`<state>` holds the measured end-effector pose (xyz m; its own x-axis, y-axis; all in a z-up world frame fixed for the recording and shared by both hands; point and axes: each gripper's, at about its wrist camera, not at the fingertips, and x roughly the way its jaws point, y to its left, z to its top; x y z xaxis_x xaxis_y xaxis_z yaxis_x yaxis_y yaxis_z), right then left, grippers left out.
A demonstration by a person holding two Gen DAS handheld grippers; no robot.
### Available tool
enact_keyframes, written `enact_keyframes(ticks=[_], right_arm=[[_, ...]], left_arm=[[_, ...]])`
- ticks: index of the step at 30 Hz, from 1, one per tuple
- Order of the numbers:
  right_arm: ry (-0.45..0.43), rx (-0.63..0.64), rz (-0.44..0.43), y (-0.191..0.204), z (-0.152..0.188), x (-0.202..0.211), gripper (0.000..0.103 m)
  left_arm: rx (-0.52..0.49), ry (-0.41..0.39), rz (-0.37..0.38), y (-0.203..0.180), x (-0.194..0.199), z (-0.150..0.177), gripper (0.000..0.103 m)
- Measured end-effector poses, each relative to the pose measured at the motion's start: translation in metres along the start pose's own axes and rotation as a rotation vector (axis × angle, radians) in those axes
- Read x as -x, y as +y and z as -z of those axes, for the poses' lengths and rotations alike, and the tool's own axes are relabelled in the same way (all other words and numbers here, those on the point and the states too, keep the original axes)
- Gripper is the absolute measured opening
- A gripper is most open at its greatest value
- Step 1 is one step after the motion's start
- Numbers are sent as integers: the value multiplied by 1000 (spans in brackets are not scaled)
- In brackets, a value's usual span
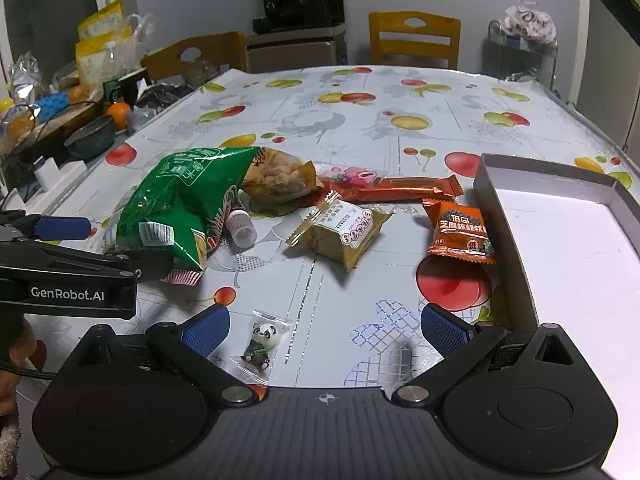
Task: Organize snacks
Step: 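Grasp the green snack bag with the left tool while the right tool grasps the panda packet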
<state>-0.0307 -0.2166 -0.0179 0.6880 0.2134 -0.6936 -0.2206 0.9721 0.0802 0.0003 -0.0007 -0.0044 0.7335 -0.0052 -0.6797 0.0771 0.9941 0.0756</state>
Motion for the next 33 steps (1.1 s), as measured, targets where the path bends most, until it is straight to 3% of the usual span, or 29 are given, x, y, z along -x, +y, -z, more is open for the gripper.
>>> enact_keyframes(ticks=[8, 14, 17, 21, 29, 33], right_arm=[[-3, 7, -19, 2, 0, 1, 103], [-16, 14, -90, 5, 0, 5, 103], [-7, 26, -97, 7, 2, 3, 103], [13, 40, -108, 9, 3, -1, 98], [6, 83, -114, 10, 9, -7, 54], [-2, 121, -110, 13, 11, -5, 39]], left_arm=[[0, -6, 3, 2, 0, -3, 103], [-1, -94, 14, 6, 8, -15, 103], [14, -124, 64, 7, 11, -22, 103], [10, -101, 77, 0, -6, -25, 103], [-67, -100, 53, -15, -28, -15, 103], [-90, -107, 53, -18, -30, -12, 102]])
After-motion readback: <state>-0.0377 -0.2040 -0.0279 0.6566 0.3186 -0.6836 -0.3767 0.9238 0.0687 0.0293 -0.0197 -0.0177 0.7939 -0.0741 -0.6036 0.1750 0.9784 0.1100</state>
